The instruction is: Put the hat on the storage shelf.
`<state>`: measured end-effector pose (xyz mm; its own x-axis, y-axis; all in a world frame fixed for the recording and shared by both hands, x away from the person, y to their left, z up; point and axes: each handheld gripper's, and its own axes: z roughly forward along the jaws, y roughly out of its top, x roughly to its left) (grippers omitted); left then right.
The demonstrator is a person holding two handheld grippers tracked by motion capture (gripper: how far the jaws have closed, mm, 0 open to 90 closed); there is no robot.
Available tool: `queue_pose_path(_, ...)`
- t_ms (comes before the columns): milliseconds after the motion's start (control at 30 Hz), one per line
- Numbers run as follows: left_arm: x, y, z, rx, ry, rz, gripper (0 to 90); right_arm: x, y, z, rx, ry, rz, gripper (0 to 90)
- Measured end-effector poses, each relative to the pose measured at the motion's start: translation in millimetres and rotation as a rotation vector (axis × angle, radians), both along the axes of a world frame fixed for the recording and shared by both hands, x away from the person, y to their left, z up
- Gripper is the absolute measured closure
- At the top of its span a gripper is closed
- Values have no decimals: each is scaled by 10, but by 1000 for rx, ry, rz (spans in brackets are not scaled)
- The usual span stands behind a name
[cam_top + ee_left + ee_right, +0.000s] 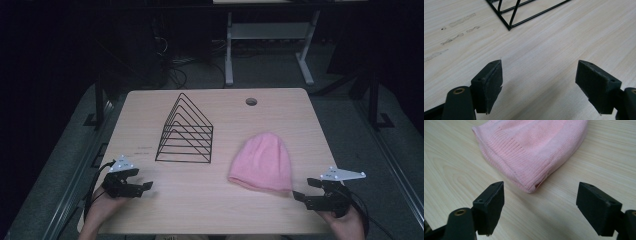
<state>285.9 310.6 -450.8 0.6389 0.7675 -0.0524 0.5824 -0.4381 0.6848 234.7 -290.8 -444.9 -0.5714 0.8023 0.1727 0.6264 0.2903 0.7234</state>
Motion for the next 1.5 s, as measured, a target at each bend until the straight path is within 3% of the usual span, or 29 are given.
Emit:
queue_pose_path(300, -22, -20, -2, 15, -6, -21, 219, 14, 39, 31, 15, 10, -5, 187)
queue_pose_path(433, -33, -2, 10, 0, -9, -11, 219, 55, 69, 69, 16, 16, 5, 178)
queue_pose_path(533, -23, 7, -3, 2, -5, -8, 219, 174, 95, 115, 41, 32, 14, 175)
queue_pose_path(733, -3, 14, 0, 10, -8, -12, 219, 350, 176, 161, 11, 55, 37, 175)
queue_pose_path(1033, -8, 32, 0, -26, -10, 7, 219, 667, 306, 331, -10, 84, 70, 174)
queue_pose_path(1300, 8, 27, 5, -23, -4, 0, 219, 890, 335, 461, -33, 109, 77, 176)
queue_pose_path(1500, 0, 35, 16, -29, -7, 6, 219, 1167, 435, 558, -65, 124, 103, 178)
